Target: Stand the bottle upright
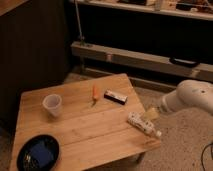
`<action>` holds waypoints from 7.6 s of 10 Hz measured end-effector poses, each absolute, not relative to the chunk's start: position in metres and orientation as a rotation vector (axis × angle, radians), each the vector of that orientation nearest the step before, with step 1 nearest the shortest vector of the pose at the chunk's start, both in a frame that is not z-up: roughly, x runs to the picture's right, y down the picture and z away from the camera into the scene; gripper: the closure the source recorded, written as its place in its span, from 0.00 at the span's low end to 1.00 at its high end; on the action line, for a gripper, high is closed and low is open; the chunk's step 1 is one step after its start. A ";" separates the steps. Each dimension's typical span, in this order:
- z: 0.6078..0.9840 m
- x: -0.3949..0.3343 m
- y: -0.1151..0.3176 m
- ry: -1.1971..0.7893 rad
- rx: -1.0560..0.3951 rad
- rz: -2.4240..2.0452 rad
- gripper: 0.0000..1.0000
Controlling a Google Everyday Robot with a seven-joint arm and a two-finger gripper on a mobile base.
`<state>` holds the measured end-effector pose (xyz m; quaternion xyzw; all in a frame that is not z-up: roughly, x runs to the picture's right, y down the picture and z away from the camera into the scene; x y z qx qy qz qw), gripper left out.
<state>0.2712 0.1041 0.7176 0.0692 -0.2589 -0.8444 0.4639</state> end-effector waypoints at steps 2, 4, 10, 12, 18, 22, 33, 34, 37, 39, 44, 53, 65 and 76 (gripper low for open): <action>0.728 0.319 0.095 -0.670 0.228 -2.116 0.20; 0.732 0.354 0.096 -0.687 0.266 -2.144 0.20; 0.729 0.362 0.116 -0.679 0.176 -2.185 0.20; 0.726 0.361 0.148 -0.659 0.075 -2.189 0.20; 0.759 0.372 0.166 -0.557 0.323 -2.111 0.20; 0.778 0.355 0.174 -0.671 0.351 -2.127 0.20; 0.782 0.326 0.236 -0.758 0.308 -2.095 0.20; 0.786 0.320 0.235 -0.760 0.310 -2.105 0.20; 0.791 0.310 0.238 -0.768 0.293 -2.130 0.20; 0.796 0.306 0.240 -0.773 0.278 -2.143 0.20; 0.809 0.305 0.247 -0.772 0.239 -2.155 0.20; 0.818 0.306 0.261 -0.794 0.200 -2.151 0.46; 0.817 0.316 0.248 -0.800 0.142 -2.183 0.48; 0.811 0.320 0.233 -0.796 0.149 -2.212 0.70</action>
